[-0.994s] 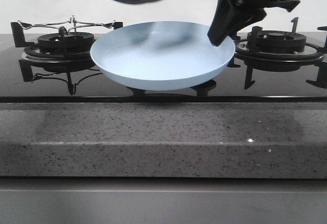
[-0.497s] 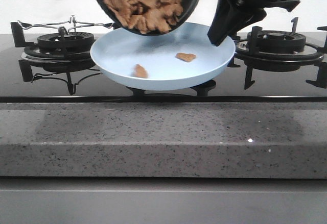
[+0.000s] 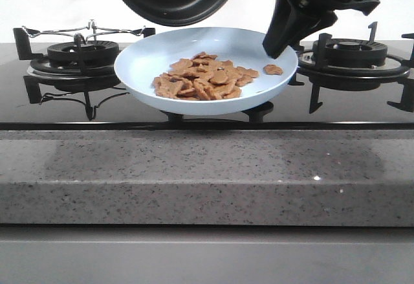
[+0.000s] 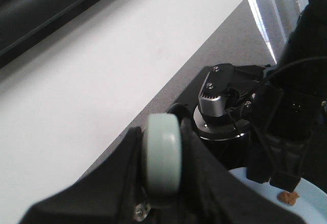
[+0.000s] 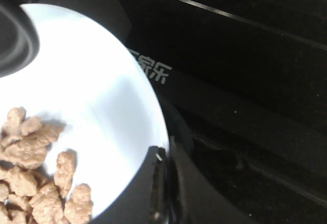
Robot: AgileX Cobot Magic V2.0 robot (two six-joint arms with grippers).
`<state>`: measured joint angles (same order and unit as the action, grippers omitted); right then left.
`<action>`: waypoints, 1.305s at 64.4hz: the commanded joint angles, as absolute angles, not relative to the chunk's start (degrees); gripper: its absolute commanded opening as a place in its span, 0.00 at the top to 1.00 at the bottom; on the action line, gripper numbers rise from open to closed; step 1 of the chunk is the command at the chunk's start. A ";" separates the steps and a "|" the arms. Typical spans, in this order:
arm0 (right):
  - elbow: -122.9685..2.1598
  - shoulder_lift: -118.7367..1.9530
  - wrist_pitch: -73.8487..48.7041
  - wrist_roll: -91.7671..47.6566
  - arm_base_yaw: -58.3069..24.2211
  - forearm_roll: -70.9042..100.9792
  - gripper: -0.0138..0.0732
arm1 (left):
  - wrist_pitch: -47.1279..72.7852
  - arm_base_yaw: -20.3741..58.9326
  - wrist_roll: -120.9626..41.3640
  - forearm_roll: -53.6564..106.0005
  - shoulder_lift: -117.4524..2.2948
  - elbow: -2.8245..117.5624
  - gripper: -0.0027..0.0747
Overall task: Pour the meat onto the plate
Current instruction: 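Tilt the pan with the left gripper to tip meat onto the plate, then return the empty pan to its burner with the left gripper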
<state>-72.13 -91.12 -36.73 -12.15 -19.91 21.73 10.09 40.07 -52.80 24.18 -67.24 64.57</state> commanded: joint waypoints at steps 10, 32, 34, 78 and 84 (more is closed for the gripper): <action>-73.49 -88.90 -34.37 -12.65 -19.84 22.54 0.98 | 4.37 39.72 -50.47 27.92 -65.36 66.48 0.99; -73.49 -88.90 -34.37 -12.65 -19.84 22.54 0.98 | 10.34 19.62 -49.83 51.75 -65.36 71.00 0.99; -73.49 -88.90 -34.37 -12.65 -19.84 22.54 0.98 | 10.98 16.93 -49.83 54.07 -65.47 71.30 0.99; -73.49 -88.90 -34.37 -12.65 -19.84 22.54 0.98 | 49.95 -19.67 -49.62 106.84 -90.02 72.55 0.99; -73.49 -88.90 -34.37 -12.65 -19.84 22.54 0.98 | 51.27 -19.42 -49.58 106.84 -94.08 73.73 0.99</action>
<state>-72.13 -91.12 -36.73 -12.15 -19.91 21.73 46.33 -19.55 -50.26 99.58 -93.72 70.64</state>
